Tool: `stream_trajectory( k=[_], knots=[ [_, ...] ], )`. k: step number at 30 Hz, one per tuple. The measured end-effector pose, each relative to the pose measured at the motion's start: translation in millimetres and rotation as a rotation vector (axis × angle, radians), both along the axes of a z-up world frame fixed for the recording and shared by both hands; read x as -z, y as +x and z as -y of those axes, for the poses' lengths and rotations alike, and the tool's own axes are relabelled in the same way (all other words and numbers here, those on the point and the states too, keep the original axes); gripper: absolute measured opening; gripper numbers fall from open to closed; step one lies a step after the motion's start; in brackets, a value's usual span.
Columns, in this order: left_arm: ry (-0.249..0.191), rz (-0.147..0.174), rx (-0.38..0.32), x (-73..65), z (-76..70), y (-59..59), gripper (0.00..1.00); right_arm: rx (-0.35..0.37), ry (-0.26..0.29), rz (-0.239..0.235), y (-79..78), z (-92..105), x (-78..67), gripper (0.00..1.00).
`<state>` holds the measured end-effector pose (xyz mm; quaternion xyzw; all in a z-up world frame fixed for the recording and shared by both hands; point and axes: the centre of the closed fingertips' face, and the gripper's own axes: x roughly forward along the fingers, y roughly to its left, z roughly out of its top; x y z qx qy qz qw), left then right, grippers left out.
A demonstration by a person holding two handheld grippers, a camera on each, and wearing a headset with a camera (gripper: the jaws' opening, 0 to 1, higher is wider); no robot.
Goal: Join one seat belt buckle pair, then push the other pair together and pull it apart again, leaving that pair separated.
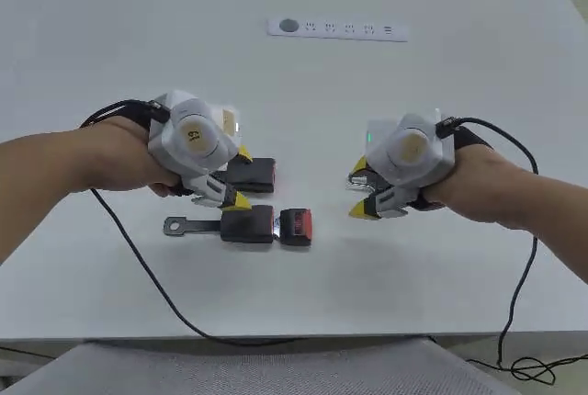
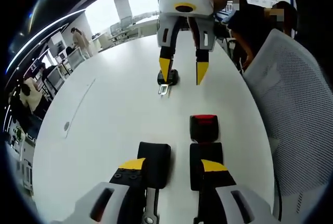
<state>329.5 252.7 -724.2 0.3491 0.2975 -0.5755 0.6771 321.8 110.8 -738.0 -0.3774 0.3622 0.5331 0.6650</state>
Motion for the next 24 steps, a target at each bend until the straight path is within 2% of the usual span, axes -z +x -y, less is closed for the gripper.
stream_trajectory(
  k=[6, 11, 16, 20, 24],
  knots=[
    [0.01, -0.003, -0.016, 1.9, -4.8, 8.1, 0.4, 0.044, -0.02, 0.009, 12.5, 26.7, -0.8, 0.32],
    [0.036, -0.014, -0.023, 15.0, -13.1, 19.0, 0.42, 0.049, -0.051, 0.013, 22.5, 46.8, 5.1, 0.33],
    [0.036, -0.018, -0.031, 23.4, -12.0, 28.9, 0.42, 0.054, -0.047, 0.019, 31.9, 57.6, 10.6, 0.33],
    [0.047, -0.017, -0.019, 24.6, -7.6, 30.3, 0.42, 0.049, -0.047, 0.003, 33.5, 59.3, 15.2, 0.34],
    [0.069, -0.02, 0.0, 35.1, -9.9, 32.4, 0.42, 0.039, -0.057, -0.014, 35.6, 60.4, 24.7, 0.34]
  ],
)
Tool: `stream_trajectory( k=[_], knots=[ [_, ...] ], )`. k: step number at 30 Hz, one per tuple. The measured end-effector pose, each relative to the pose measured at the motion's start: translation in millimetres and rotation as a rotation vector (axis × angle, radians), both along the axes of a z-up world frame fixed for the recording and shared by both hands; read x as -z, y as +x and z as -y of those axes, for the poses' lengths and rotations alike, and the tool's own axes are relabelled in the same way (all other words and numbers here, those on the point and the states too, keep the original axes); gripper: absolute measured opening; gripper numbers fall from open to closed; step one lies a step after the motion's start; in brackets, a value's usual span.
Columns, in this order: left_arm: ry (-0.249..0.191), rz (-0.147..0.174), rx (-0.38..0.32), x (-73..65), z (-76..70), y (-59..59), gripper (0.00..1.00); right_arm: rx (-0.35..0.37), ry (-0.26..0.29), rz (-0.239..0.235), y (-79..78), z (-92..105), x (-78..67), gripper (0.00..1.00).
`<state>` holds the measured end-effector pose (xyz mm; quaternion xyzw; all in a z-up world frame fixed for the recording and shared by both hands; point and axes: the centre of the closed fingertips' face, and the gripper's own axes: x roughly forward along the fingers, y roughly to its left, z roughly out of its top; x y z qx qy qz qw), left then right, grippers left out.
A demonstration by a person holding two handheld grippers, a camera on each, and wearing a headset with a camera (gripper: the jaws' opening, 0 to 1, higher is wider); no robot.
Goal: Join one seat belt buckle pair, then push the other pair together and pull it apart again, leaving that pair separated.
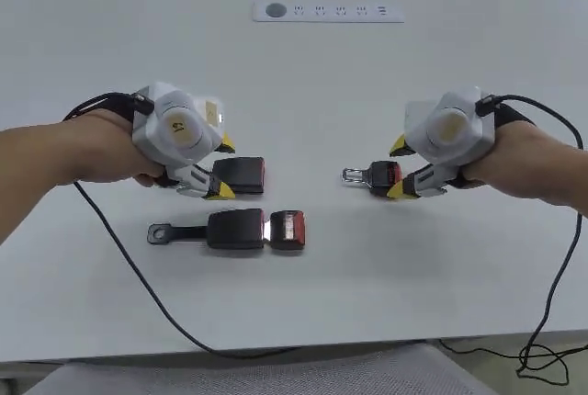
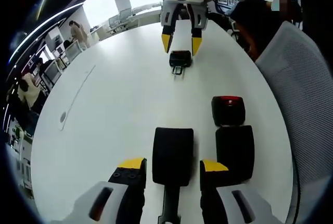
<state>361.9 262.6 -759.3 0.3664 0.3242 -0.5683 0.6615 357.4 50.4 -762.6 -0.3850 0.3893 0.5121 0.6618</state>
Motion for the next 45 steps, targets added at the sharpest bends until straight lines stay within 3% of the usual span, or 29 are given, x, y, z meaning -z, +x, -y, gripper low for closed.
stream_trajectory(
  k=[6, 11, 24, 30, 35, 45],
  knots=[
    [0.023, -0.004, 0.029, 14.7, -5.4, -2.0, 0.4, -0.027, -0.022, -0.028, -2.3, 1.1, 10.8, 0.32],
    [0.029, -0.002, 0.035, 15.9, -6.6, -1.0, 0.39, -0.031, -0.022, -0.032, 0.8, 0.3, 20.1, 0.32],
    [0.027, -0.005, 0.021, 15.7, -5.4, 2.9, 0.33, -0.092, 0.016, -0.079, 1.1, -4.8, 19.8, 0.32],
    [0.025, -0.001, 0.027, 15.8, -4.8, 2.7, 0.33, -0.109, -0.008, -0.089, 0.5, -4.3, 21.1, 0.33],
    [0.026, 0.001, 0.025, 15.8, -5.2, 2.5, 0.33, -0.131, -0.065, -0.098, 0.2, -5.5, 23.1, 0.33],
    [0.033, -0.003, 0.024, 16.2, -5.3, 2.4, 0.33, -0.091, -0.048, -0.096, -1.6, -7.5, 21.0, 0.32]
  ],
)
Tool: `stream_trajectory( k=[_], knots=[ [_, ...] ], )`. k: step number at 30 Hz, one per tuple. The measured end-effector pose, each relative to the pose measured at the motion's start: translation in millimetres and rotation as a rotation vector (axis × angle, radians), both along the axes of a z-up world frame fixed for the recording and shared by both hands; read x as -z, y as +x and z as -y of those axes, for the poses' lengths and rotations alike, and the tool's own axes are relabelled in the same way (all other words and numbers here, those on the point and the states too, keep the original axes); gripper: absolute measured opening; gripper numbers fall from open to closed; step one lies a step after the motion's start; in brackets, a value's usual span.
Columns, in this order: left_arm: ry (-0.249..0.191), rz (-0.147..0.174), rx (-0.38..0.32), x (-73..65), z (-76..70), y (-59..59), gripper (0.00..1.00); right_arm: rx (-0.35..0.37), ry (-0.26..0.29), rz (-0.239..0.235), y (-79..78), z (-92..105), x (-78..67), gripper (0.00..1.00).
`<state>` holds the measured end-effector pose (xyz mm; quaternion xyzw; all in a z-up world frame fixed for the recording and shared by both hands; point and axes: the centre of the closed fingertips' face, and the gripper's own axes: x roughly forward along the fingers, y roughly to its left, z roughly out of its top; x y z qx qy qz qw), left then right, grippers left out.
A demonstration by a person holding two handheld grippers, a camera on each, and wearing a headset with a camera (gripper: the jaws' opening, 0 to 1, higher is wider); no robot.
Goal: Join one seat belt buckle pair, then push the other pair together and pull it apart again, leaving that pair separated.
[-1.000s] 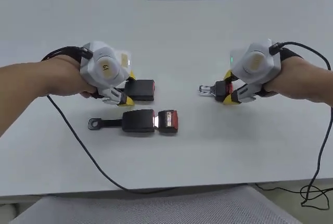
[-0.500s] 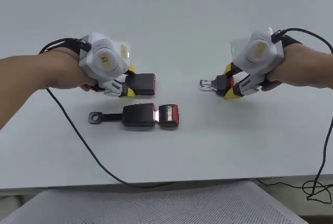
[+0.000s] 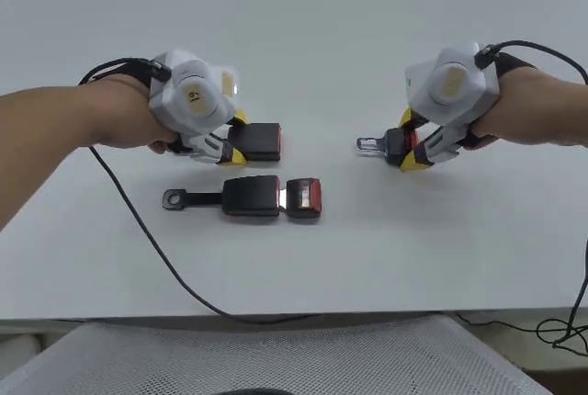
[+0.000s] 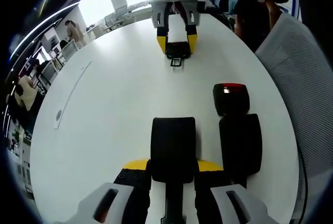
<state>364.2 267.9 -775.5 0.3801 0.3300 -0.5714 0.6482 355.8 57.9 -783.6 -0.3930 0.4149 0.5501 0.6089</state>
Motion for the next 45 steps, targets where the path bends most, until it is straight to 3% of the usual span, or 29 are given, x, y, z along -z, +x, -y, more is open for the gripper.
stream_trajectory(
  k=[8, 23, 29, 37, 45],
  knots=[
    [-0.004, -0.003, -0.005, -0.3, 0.1, -0.9, 0.32, -0.014, 0.014, 0.02, -2.6, -15.3, 0.0, 0.32],
    [0.006, -0.002, -0.01, -0.8, -1.0, -2.1, 0.32, -0.021, 0.093, 0.052, -2.8, -85.8, -6.1, 0.32],
    [0.004, -0.005, -0.012, -1.3, -0.9, -2.4, 0.32, -0.027, 0.094, 0.063, 2.1, -108.2, -5.4, 0.32],
    [0.01, -0.005, -0.008, -0.6, -1.7, -0.7, 0.33, -0.038, 0.09, 0.07, 5.2, -119.3, -4.2, 0.32],
    [0.018, -0.005, 0.0, -0.6, -1.1, -0.6, 0.32, -0.06, 0.121, 0.077, 5.1, -129.1, -4.8, 0.32]
  ],
)
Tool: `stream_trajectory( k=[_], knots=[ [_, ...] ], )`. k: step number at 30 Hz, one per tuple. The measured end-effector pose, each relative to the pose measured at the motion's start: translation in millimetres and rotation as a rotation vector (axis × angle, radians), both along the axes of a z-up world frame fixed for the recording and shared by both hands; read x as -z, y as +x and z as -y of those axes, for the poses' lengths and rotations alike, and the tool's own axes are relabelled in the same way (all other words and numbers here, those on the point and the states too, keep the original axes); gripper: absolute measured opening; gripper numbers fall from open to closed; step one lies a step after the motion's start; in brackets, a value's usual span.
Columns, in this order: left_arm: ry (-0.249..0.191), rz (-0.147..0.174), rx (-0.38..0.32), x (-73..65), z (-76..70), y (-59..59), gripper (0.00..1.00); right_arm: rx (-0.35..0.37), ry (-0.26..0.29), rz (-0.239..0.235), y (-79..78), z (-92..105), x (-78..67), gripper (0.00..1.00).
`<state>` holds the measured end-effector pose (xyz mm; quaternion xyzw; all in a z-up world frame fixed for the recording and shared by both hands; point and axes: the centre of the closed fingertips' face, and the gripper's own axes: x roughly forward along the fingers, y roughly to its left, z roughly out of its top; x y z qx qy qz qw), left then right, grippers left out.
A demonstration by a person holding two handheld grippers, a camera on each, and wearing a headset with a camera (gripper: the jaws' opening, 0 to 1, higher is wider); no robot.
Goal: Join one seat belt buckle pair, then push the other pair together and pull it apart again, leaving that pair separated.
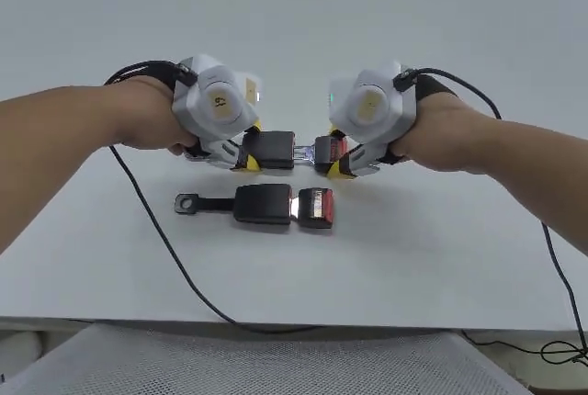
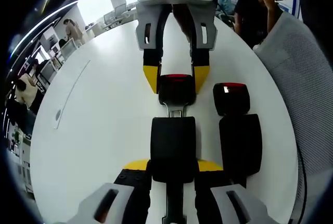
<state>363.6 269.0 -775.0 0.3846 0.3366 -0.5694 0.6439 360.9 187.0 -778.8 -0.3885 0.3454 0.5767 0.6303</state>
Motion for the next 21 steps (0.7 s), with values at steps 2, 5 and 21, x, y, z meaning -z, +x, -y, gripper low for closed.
stream_trajectory(
  k=[2, 5, 21],
  knots=[
    [-0.003, 0.002, 0.004, -0.4, 0.7, -0.6, 0.32, -0.001, 0.013, -0.005, 0.0, -1.4, 0.0, 0.31],
    [-0.008, -0.001, 0.01, 0.8, 0.3, 0.9, 0.32, 0.008, 0.025, -0.015, 0.5, -0.9, 1.0, 0.31],
    [-0.035, 0.003, -0.002, -1.5, 4.0, 1.1, 0.31, 0.035, 0.027, -0.009, 2.4, -2.8, 1.1, 0.29]
  ],
)
